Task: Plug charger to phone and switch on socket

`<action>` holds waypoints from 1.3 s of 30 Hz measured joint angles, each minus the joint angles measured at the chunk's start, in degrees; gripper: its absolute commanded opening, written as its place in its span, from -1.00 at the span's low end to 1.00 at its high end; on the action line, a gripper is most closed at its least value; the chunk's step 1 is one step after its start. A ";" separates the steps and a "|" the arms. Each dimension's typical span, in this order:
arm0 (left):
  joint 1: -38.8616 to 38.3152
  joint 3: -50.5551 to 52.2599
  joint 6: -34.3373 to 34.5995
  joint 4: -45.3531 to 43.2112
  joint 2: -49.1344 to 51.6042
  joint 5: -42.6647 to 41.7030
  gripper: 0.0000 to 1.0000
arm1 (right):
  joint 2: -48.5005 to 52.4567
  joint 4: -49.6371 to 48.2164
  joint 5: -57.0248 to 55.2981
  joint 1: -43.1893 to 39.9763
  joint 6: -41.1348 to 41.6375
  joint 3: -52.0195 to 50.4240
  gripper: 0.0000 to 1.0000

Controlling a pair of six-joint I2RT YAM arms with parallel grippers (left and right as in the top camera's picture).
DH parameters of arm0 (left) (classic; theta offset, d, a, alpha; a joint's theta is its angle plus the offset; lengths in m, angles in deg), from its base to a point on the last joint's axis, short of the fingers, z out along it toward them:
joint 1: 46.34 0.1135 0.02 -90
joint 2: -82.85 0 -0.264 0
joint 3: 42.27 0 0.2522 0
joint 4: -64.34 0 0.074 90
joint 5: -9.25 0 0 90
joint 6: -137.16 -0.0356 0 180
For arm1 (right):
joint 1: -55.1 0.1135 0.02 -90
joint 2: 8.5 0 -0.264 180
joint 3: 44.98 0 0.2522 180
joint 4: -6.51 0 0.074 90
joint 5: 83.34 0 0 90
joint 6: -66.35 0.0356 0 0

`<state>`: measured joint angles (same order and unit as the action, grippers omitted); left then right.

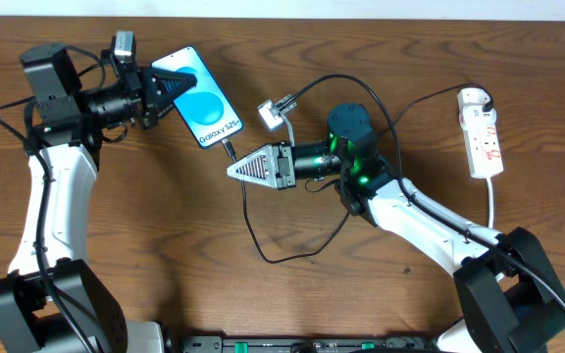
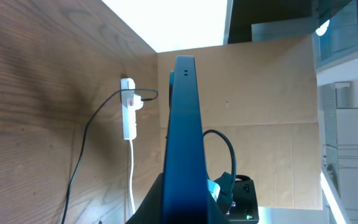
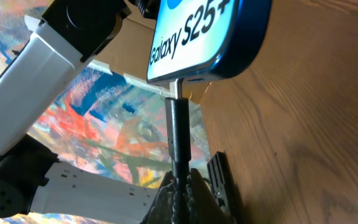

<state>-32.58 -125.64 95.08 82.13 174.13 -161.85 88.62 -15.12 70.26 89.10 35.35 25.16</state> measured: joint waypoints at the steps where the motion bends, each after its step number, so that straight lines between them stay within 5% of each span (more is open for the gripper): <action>1: -0.04 0.00 0.00 0.00 0.00 0.02 -0.85 | 0.00 0.00 0.02 0.00 0.00 0.00 -0.98; 39: -3.17 0.04 -2.99 -0.46 0.00 0.46 -0.85 | 0.00 -3.52 2.75 -1.97 0.72 -0.72 -0.98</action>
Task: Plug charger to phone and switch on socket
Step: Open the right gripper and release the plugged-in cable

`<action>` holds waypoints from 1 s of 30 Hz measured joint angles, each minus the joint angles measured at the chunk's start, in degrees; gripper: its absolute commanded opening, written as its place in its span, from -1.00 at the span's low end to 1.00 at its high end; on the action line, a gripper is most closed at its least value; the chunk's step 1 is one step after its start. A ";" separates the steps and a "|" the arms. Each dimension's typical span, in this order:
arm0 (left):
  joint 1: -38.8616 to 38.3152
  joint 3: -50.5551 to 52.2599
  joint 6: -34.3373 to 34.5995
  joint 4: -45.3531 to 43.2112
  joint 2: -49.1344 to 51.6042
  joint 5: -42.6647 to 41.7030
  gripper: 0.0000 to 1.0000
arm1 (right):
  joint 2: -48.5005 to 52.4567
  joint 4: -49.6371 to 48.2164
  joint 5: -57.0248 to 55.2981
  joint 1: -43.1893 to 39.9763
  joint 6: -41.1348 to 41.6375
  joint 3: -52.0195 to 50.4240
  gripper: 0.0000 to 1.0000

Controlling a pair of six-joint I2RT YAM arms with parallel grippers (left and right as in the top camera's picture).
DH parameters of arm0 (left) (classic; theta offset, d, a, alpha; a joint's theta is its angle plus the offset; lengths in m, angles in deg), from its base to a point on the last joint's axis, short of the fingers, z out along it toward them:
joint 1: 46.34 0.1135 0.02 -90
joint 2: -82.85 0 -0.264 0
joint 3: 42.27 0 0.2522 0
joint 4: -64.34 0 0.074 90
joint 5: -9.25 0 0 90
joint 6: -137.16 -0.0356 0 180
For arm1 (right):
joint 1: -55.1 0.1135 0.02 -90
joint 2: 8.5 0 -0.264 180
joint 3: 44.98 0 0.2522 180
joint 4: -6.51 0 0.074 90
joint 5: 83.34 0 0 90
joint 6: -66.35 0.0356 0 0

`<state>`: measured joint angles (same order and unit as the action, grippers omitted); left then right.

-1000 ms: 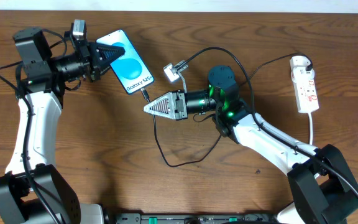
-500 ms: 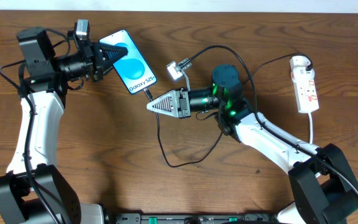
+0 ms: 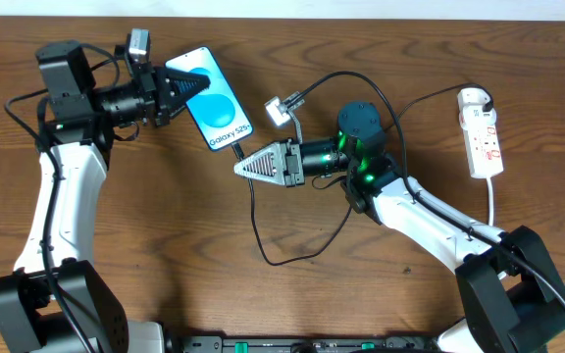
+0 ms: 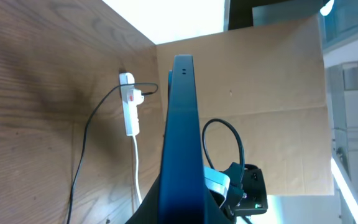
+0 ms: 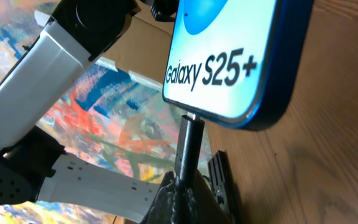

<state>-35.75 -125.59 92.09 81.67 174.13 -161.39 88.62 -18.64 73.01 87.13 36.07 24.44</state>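
Note:
The blue Galaxy S25+ phone (image 3: 211, 100) is held off the table, screen up, with my left gripper (image 3: 179, 86) shut on its far end; the left wrist view shows the phone (image 4: 179, 137) edge-on between the fingers. My right gripper (image 3: 240, 165) is shut on the black charger plug (image 5: 188, 146), whose metal tip sits in the phone (image 5: 241, 56) port at its lower edge. The black cable (image 3: 263, 240) loops over the table to the white socket strip (image 3: 482, 132) at the far right, where its plug sits. The switch state cannot be read.
A wooden table (image 3: 165, 255) carries everything. The cable arcs behind the right arm (image 3: 410, 201) toward the strip. A cardboard wall (image 4: 272, 93) stands past the table's far side. The left arm (image 3: 62, 196) runs down the left edge.
The phone has shifted a little right and up in the overhead view, with both grippers following. Less of the plug's metal tip shows below the phone's edge.

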 measured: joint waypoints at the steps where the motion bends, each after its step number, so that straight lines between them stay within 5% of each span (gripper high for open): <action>1: -0.15 0.00 -0.07 0.00 0.00 0.02 -0.86 | 0.00 0.00 0.11 0.00 0.00 0.00 -0.98; 18: -1.05 0.00 -0.22 -0.13 0.00 0.66 -0.86 | 0.00 0.02 1.88 -1.22 0.00 -0.02 -0.97; 30: 0.35 0.66 -0.46 0.48 0.00 -0.22 -0.86 | 0.00 5.33 2.45 -2.08 -0.96 0.00 -0.44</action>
<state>-35.40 -124.94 91.63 82.16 174.13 -161.61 88.62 -13.31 75.46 85.06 35.11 24.44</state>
